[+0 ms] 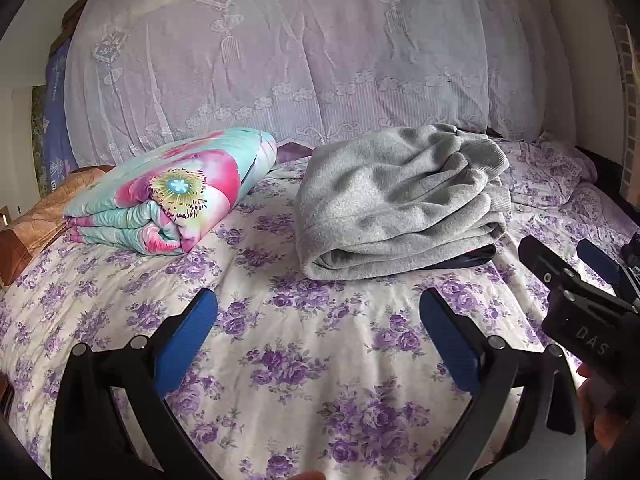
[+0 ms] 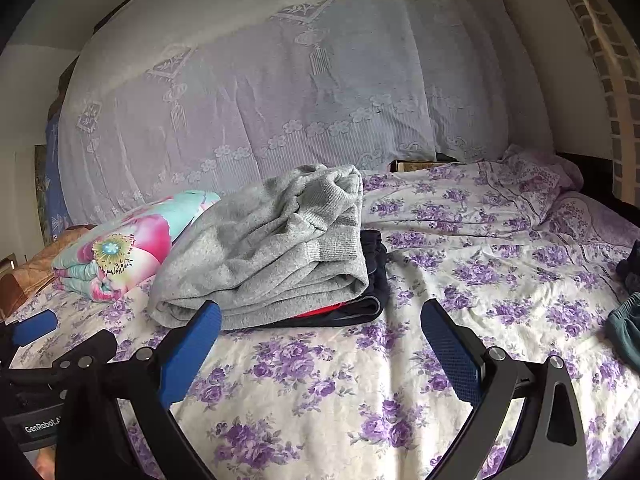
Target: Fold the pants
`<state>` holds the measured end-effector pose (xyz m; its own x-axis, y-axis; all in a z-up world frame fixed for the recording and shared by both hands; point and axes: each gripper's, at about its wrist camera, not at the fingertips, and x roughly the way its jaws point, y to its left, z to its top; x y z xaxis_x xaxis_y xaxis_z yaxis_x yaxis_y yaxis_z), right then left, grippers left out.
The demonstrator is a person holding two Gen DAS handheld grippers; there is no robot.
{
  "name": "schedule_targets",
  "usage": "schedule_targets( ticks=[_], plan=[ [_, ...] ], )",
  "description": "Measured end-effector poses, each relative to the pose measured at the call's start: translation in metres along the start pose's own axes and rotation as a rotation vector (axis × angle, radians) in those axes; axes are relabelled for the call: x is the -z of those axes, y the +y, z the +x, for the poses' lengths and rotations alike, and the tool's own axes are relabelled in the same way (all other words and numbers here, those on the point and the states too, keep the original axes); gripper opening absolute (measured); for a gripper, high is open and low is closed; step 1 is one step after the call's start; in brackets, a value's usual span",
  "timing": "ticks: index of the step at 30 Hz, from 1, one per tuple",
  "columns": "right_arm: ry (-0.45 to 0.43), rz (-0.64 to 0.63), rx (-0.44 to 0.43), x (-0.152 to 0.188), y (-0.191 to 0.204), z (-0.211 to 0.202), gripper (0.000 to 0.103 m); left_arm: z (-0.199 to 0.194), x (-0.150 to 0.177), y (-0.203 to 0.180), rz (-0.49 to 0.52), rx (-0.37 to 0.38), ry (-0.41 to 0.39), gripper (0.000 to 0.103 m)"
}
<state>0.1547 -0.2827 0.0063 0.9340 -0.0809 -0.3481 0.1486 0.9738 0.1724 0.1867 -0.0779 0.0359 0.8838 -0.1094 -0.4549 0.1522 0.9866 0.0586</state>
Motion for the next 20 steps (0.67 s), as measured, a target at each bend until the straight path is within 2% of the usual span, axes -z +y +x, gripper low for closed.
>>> schedule_targets(
  ticks=[5,10,20],
  plan=[
    [0.001,0.0,-0.001,0.0001,0.0001,0.0005,0.1,-0.0012,0.0002,0.001,-0.008,0.015,-0.008,0.098],
    [0.002,0.0,-0.001,0.0,-0.0001,0.0007,0.1,-0.0063,-0.0001,-0.0001,0.007,-0.005,-0.039,0.098],
    [0.003,0.0,-0.002,0.0,-0.0004,0.001,0.1,0.0012,-0.0002,0.0017,-0.007,0.033,0.003,0.098]
  ],
)
